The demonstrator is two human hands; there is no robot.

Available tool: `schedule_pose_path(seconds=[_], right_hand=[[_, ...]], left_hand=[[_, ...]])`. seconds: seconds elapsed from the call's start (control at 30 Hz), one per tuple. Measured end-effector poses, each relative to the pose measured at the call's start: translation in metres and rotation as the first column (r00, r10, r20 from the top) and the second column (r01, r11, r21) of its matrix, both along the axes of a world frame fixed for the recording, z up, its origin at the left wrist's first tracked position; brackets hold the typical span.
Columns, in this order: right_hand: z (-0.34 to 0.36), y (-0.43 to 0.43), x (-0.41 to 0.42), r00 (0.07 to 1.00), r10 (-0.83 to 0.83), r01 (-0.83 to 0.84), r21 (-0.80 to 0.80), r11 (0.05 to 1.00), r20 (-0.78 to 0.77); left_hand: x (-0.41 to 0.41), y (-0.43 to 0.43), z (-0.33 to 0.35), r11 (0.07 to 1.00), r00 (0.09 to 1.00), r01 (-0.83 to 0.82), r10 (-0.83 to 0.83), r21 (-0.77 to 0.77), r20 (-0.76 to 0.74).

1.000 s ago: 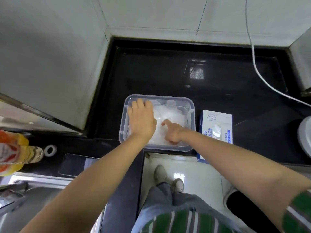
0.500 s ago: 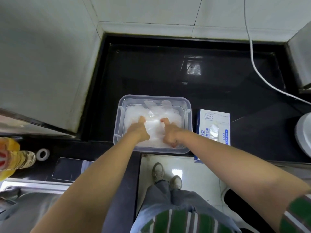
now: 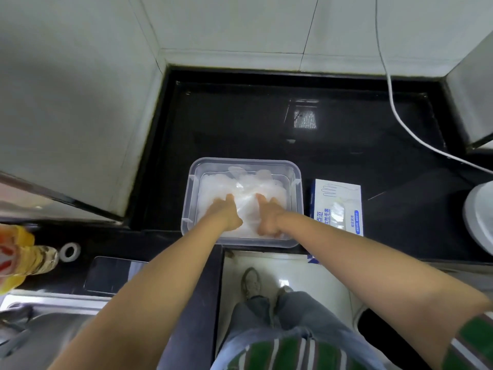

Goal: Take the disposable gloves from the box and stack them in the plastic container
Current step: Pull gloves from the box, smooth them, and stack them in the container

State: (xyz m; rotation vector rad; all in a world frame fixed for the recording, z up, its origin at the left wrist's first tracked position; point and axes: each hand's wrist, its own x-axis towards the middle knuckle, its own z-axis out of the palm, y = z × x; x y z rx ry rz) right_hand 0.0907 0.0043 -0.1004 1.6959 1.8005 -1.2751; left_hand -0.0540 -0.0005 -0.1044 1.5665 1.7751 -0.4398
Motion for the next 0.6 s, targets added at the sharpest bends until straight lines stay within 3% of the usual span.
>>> schedule_pose_path(seconds=[0.1,0.23,0.3,0.43,0.5,0.6], right_hand=[[0.018,0.008,0.006,0.992,0.002,0.023,0.199,0.98,-0.123],[0.056,0.014,0.028,0.868,-0.096,0.34,0.441,0.83,-0.487],[0.068,0.015,0.051,0.827,-0.121,0.44,0.498,0.747,-0.549],[0.054,0.01,0.109,0.877,-0.272,0.457,0.509,0.729,-0.396],[0.043,-0.001,0.139,0.922,-0.317,0.387,0.485,0.784,-0.223],[0.028,-0.018,0.166,0.97,-0.241,0.218,0.388,0.896,0.011]], left_hand=[[0.006,-0.004,0.019,0.972,0.999,-0.038,0.045,0.233,-0.024],[0.032,-0.009,0.044,0.847,0.993,-0.095,0.116,0.523,-0.007],[0.053,-0.008,0.055,0.789,0.99,-0.129,0.133,0.6,0.038],[0.095,-0.013,0.071,0.742,0.99,-0.14,0.087,0.656,0.114],[0.117,-0.02,0.074,0.749,0.98,-0.133,0.0,0.649,0.201],[0.146,-0.027,0.072,0.788,0.942,-0.059,-0.158,0.612,0.296]])
